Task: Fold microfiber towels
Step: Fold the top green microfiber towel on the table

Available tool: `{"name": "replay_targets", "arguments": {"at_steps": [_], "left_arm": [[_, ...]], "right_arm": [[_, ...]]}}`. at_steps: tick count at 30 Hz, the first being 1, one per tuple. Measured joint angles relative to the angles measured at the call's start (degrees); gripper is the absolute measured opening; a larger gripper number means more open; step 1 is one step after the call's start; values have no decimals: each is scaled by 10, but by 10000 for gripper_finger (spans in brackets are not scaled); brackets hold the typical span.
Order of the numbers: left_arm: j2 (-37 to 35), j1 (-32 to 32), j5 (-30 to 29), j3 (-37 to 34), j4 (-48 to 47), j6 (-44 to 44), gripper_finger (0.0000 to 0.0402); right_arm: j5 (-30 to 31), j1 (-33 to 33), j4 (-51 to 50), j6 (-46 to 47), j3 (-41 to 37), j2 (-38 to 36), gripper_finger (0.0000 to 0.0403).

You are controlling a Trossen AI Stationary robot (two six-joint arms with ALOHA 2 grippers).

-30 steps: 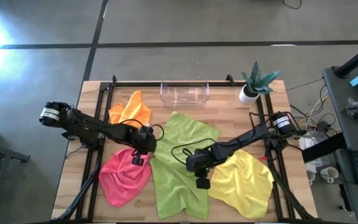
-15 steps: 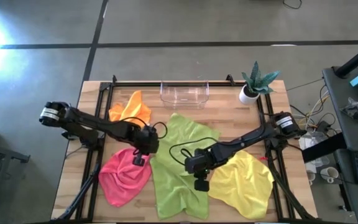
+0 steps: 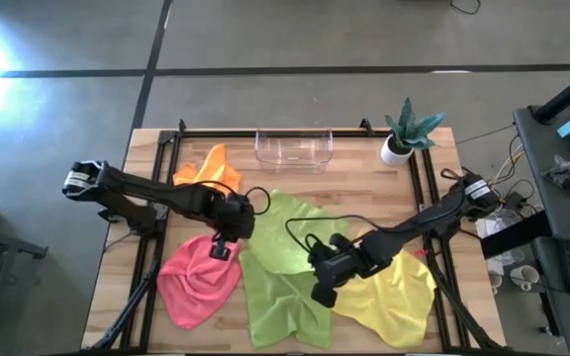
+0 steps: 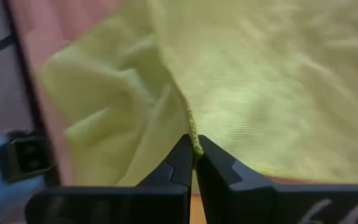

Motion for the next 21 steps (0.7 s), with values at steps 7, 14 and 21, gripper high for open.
{"name": "replay_targets", "arguments": {"at_steps": [7, 14, 21], "left_arm": [[6, 41, -73, 2, 55, -2, 0], [56, 97, -74, 0, 82, -2, 0], [122, 136, -105, 5, 109, -15, 0]], "right_arm": [[75, 4, -107, 138, -14, 0, 8], [124, -7, -146, 281, -61, 0, 8], [140, -34, -143, 313, -106, 1, 8]]}}
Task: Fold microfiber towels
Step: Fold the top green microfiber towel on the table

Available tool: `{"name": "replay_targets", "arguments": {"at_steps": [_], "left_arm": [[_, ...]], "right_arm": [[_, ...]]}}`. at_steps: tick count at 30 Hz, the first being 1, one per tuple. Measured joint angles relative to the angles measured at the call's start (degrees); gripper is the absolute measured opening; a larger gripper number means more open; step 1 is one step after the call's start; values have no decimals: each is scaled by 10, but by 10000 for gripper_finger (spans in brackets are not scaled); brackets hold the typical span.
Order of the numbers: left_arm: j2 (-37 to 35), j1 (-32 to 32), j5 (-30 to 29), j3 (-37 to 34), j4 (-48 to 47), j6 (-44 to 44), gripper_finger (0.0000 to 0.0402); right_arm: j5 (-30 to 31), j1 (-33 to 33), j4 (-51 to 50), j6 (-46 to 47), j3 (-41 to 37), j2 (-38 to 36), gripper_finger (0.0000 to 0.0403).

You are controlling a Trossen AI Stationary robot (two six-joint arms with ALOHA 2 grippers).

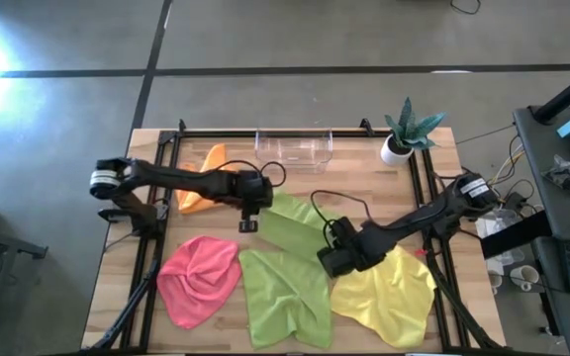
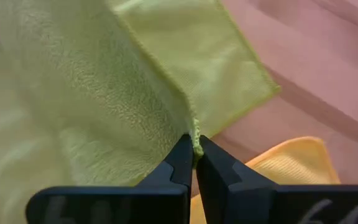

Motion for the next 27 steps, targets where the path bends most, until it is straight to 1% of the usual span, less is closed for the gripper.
{"name": "replay_targets", "arguments": {"at_steps": [2, 10, 16, 20, 27], "left_arm": [[11, 10, -9, 1, 15, 0, 0], [43, 39, -10, 2, 81, 0, 0], [62, 55, -24, 2, 105, 0, 0], [69, 60, -27, 2, 127, 0, 0], [72, 60, -28, 2, 133, 0, 0]], "right_arm": [[2, -8, 1, 3, -12, 0, 8], [1, -29, 6, 46, -57, 0, 8], [2, -45, 17, 71, -78, 0, 8], [2, -54, 13, 70, -84, 0, 8], [-3, -60, 28, 60, -88, 1, 9]]}}
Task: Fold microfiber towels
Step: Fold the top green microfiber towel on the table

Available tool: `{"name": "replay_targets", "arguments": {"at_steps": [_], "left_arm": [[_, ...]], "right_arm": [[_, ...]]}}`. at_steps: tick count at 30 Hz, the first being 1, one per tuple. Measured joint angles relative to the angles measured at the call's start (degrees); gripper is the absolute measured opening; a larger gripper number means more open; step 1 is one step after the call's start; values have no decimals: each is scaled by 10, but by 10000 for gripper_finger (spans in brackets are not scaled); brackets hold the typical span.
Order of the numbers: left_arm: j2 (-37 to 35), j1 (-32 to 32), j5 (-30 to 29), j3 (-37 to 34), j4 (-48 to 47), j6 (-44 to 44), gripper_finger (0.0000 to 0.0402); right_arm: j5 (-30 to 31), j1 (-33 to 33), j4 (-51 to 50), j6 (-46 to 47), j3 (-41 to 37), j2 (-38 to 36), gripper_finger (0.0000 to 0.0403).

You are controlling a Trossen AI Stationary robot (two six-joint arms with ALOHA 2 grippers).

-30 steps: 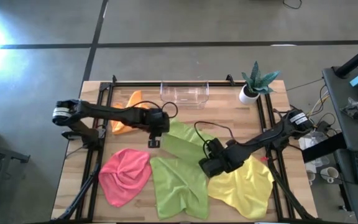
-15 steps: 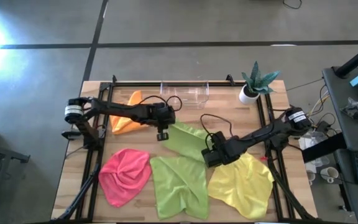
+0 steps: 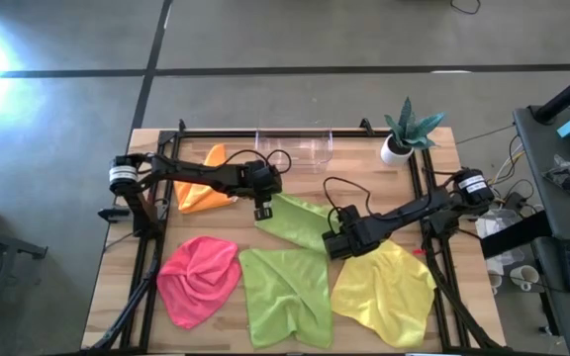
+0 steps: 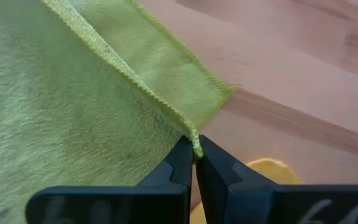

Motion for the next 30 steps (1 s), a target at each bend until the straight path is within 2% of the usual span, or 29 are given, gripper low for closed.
{"name": "replay_targets", "arguments": {"at_steps": [6, 16, 20, 24, 27, 30], "left_arm": [[-1, 0, 3, 0, 5, 0, 9], [-2, 0, -4, 4, 23, 0, 90], [-6, 1, -51, 34, -30, 0, 114], [-13, 1, -57, 72, -100, 0, 120], [-20, 1, -9, 74, -104, -14, 120], [-25, 0, 104, 61, -97, -80, 120]], "right_arm": [[-1, 0, 4, 0, 3, 0, 24], [-1, -3, -3, 6, 4, -4, 98], [-1, -3, -19, 3, 8, -30, 116], [1, -3, -20, -18, 8, -77, 126], [1, -2, -18, -25, 8, -116, 127], [1, -2, -17, -26, 8, -151, 124]]}}
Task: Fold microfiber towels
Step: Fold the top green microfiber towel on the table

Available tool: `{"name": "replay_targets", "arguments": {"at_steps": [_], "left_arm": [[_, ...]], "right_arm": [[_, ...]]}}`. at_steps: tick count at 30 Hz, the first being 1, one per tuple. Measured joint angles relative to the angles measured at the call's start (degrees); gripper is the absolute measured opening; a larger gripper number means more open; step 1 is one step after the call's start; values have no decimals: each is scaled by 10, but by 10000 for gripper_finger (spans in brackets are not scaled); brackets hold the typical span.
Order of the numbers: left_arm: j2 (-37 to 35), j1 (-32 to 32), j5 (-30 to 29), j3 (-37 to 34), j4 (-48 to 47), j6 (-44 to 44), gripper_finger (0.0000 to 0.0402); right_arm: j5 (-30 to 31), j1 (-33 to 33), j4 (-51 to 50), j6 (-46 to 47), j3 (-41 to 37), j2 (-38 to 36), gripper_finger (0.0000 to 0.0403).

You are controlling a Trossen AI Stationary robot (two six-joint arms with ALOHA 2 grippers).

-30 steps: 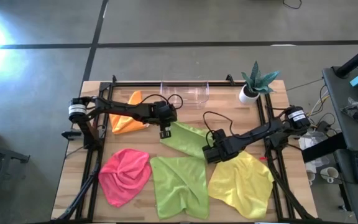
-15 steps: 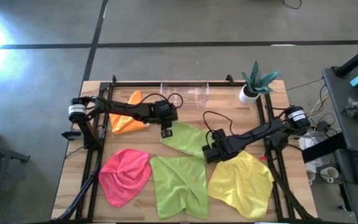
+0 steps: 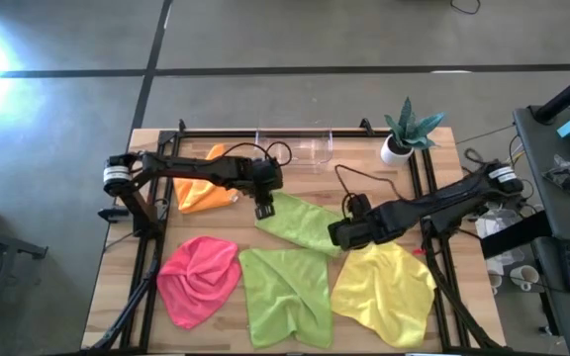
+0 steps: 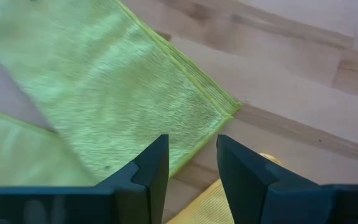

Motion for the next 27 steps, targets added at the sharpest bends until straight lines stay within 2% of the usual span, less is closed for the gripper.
{"name": "replay_targets", "arguments": {"at_steps": [2, 3, 7, 13, 17, 27], "left_arm": [[0, -3, 58, -13, 10, -23, 120], [0, -7, 68, -19, 14, -25, 120], [0, -24, 69, -40, 66, -26, 120], [1, -47, 59, -63, 96, -27, 120], [4, -48, 33, -89, 119, -66, 120], [8, -48, 28, -153, 141, -145, 120]], "right_arm": [[0, 0, 2, 1, 0, -18, 121], [0, 0, 1, 1, 0, -24, 118], [0, 0, 7, -22, 0, -39, 110], [-1, 0, 25, -68, 0, -26, 99], [-2, 0, 26, -84, 0, -10, 98], [-15, 0, 28, -144, -1, 0, 98]]}}
